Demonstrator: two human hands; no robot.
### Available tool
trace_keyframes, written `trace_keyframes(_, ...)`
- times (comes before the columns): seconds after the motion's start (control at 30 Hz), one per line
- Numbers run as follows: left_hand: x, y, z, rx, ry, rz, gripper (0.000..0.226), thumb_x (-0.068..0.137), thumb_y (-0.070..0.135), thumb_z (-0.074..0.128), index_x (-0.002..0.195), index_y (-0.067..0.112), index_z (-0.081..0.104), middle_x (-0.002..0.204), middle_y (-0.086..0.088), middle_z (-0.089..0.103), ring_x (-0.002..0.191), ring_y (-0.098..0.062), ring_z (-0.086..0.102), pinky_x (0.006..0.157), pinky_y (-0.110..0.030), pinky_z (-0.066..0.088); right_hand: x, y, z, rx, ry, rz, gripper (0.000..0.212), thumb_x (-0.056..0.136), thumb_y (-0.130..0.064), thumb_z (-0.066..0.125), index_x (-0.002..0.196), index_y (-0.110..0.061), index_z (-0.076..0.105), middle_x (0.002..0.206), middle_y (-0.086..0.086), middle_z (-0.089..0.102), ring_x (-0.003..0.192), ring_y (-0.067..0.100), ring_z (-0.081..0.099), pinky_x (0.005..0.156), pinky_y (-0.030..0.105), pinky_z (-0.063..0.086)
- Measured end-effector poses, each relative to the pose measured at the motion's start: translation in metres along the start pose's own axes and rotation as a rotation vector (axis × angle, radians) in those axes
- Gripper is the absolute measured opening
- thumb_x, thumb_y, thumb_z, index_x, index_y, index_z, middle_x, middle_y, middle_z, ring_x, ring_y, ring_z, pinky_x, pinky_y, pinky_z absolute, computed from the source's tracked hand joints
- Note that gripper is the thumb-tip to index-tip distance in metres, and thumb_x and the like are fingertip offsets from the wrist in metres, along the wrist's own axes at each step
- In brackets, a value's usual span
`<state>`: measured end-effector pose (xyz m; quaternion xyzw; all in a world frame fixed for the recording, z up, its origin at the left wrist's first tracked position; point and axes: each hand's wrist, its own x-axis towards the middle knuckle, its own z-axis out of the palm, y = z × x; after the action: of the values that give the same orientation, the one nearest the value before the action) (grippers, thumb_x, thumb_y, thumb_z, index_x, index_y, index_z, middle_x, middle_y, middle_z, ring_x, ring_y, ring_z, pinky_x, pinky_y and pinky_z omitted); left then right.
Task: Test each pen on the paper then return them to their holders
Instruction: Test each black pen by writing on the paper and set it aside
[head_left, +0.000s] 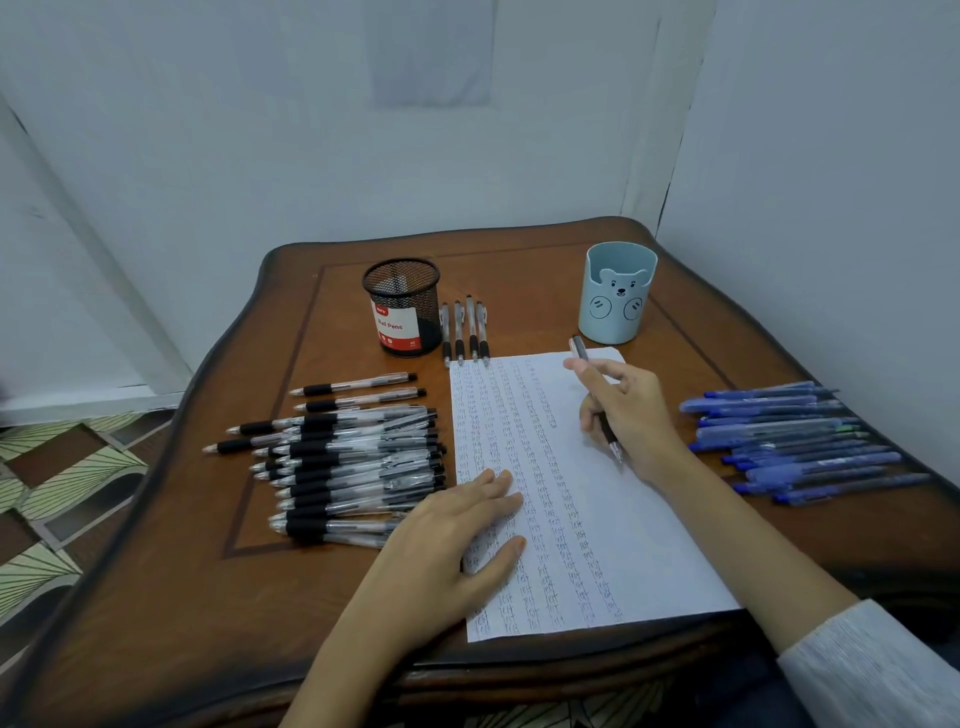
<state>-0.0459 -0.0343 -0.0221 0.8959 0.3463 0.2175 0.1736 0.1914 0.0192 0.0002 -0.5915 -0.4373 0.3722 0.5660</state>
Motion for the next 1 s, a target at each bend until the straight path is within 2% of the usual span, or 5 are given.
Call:
trace_keyframes(0.33, 0.0, -0.001, -0.001, -0.018, -0.01, 0.0, 0.055, 0.09, 0.057, 0.04, 0.136, 0.03, 0.051, 0.146, 0.019, 0.039, 0.135, 0.016, 0.019, 0.109, -0.006, 0.013, 0.008, -0.002, 0.011, 0.089, -0.043, 0.202, 0.031, 0.098, -0.015, 0.038, 0.114, -0.012, 0.064, 0.056, 0.001, 0.05, 0.035, 0.013, 0.038, 0.035, 0.02, 0.028)
trace_keyframes(0.63, 0.001, -0.004, -0.003, -0.057, -0.019, -0.006, 0.052, 0.09, 0.055, 0.044, 0.136, 0.031, 0.052, 0.146, 0.02, 0.039, 0.135, 0.017, 0.018, 0.11, -0.006, 0.013, 0.058, -0.022, 0.031, -0.153, -0.174, 0.115, 0.016, 0.086, -0.015, 0.07, 0.099, -0.006, 0.072, 0.089, 0.008, 0.07, 0.065, 0.013, 0.061, 0.056, 0.017, 0.051)
trace_keyframes(0.83, 0.001, -0.006, -0.002, -0.086, 0.002, -0.004, 0.048, 0.091, 0.051, 0.05, 0.133, 0.028, 0.055, 0.145, 0.017, 0.042, 0.135, 0.015, 0.022, 0.11, -0.009, 0.017, 0.099, -0.019, 0.054, -0.281, -0.113, 0.138, 0.009, 0.083, -0.011, 0.072, 0.088, -0.004, 0.07, 0.076, 0.009, 0.066, 0.06, 0.014, 0.059, 0.056, 0.018, 0.054)
trace_keyframes(0.93, 0.001, -0.008, 0.0, -0.096, 0.027, -0.011, 0.044, 0.092, 0.047, 0.054, 0.131, 0.027, 0.058, 0.143, 0.016, 0.045, 0.135, 0.013, 0.026, 0.111, -0.016, 0.025, 0.116, -0.012, 0.064, -0.381, -0.063, 0.149, 0.012, 0.082, -0.015, 0.073, 0.09, -0.006, 0.07, 0.084, 0.012, 0.07, 0.069, 0.021, 0.066, 0.07, 0.029, 0.059)
trace_keyframes(1.0, 0.001, -0.008, 0.001, -0.098, 0.035, -0.011, 0.043, 0.092, 0.045, 0.054, 0.13, 0.026, 0.059, 0.143, 0.014, 0.046, 0.135, 0.011, 0.028, 0.111, -0.02, 0.028, 0.123, -0.007, 0.071, -0.414, -0.053, 0.15, 0.018, 0.082, -0.014, 0.073, 0.096, -0.004, 0.069, 0.088, 0.011, 0.069, 0.066, 0.017, 0.063, 0.067, 0.026, 0.057)
